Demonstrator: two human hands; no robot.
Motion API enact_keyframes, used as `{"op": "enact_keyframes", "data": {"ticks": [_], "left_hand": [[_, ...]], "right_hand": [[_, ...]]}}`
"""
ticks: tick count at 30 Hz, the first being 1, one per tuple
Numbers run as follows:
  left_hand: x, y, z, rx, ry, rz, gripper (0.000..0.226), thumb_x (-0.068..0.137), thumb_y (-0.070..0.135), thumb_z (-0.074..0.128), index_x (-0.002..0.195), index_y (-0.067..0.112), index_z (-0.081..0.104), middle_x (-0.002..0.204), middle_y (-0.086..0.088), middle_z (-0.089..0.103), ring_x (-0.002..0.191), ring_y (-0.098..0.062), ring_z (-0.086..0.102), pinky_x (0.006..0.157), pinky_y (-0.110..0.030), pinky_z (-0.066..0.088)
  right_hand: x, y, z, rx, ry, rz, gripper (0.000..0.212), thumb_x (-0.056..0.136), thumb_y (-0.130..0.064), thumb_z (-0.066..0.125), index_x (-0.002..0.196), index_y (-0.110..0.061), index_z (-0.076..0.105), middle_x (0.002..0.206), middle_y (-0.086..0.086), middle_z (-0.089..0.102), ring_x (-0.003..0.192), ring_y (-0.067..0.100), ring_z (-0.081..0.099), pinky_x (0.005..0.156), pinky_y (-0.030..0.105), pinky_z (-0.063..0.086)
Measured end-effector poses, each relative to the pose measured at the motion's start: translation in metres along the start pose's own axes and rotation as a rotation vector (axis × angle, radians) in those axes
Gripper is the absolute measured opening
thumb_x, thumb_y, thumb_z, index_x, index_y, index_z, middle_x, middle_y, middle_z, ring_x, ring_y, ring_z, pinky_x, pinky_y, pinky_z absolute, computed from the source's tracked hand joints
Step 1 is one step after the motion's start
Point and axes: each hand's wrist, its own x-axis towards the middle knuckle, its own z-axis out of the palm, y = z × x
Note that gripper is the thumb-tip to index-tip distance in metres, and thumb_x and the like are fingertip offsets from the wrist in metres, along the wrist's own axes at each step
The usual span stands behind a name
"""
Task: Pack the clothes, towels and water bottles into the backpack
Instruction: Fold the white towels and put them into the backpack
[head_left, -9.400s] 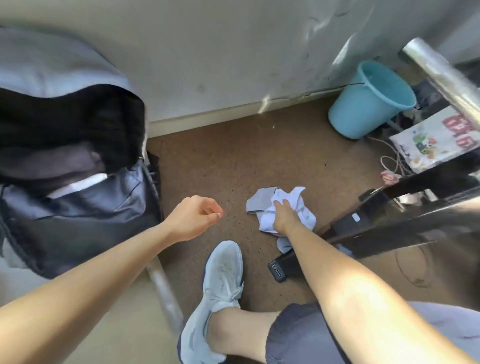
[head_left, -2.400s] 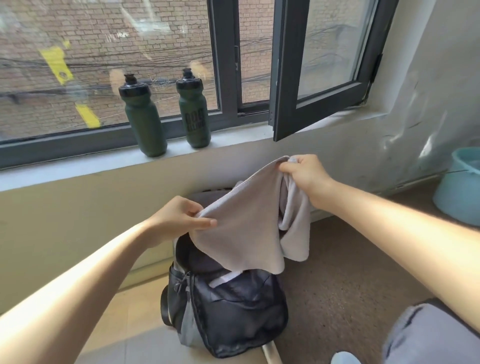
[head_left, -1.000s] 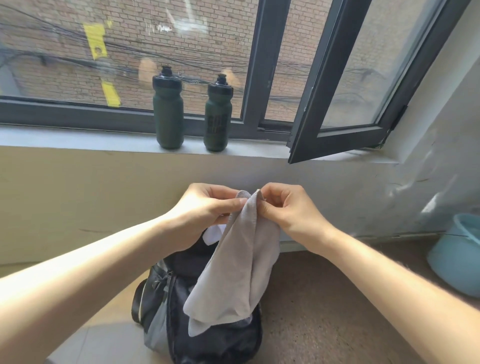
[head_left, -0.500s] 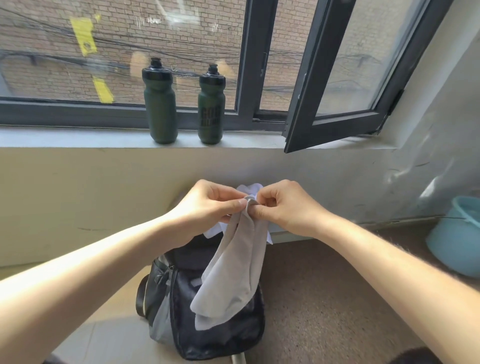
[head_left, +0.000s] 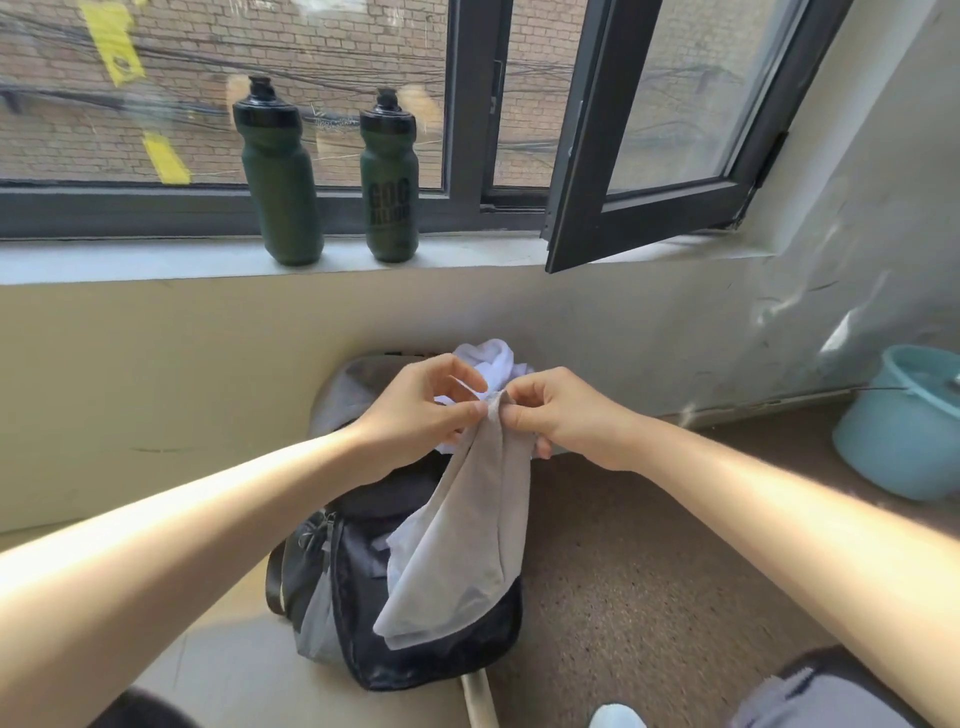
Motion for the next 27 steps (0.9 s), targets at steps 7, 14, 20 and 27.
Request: {"op": "enact_keyframes", "data": {"ticks": [7, 14, 20, 27], "left_hand": [[0.005, -0.011, 0.005, 0.161, -0.054, 0.059, 0.015, 0.077, 0.009, 0.067, 0.076, 0.021, 0.076, 0.081, 0.004, 0.074, 0.077, -0.014, 0.069, 0.083, -0.047, 0.062], [0.002, 0.002, 0.021, 0.116, 0.008, 0.103, 0.050, 0.077, 0.050, 0.072, 0.062, 0.006, 0.054, 0.057, 0.007, 0.044, 0.057, -0.011, 0.039, 0.058, -0.025, 0.033], [0.007, 0.006, 0.021, 0.070, -0.005, 0.102, 0.046, 0.077, 0.039, 0.058, 0.058, 0.000, 0.041, 0.073, -0.023, 0.044, 0.071, -0.018, 0.038, 0.070, -0.035, 0.031], [0.014, 0.000, 0.021, 0.329, 0.014, 0.173, 0.043, 0.074, 0.047, 0.050, 0.047, 0.019, 0.031, 0.047, 0.008, 0.035, 0.056, -0.008, 0.038, 0.062, -0.038, 0.034]], "right_hand": [[0.009, 0.009, -0.005, 0.071, 0.157, 0.015, 0.037, 0.105, -0.026, 0.055, 0.096, 0.010, 0.060, 0.080, 0.011, 0.052, 0.074, 0.021, 0.046, 0.066, 0.036, 0.042], [0.015, -0.004, -0.003, -0.122, 0.323, -0.223, 0.038, 0.099, -0.025, 0.064, 0.073, 0.002, 0.060, 0.064, 0.004, 0.046, 0.060, 0.010, 0.039, 0.059, 0.029, 0.034], [0.012, -0.012, -0.010, -0.145, 0.293, -0.339, 0.031, 0.099, -0.026, 0.064, 0.076, -0.006, 0.067, 0.068, 0.020, 0.055, 0.062, 0.014, 0.041, 0.060, 0.033, 0.036], [0.007, -0.022, -0.018, -0.113, 0.250, -0.394, 0.026, 0.100, -0.024, 0.063, 0.078, -0.035, 0.070, 0.071, 0.004, 0.065, 0.068, 0.010, 0.048, 0.064, 0.034, 0.041]]}}
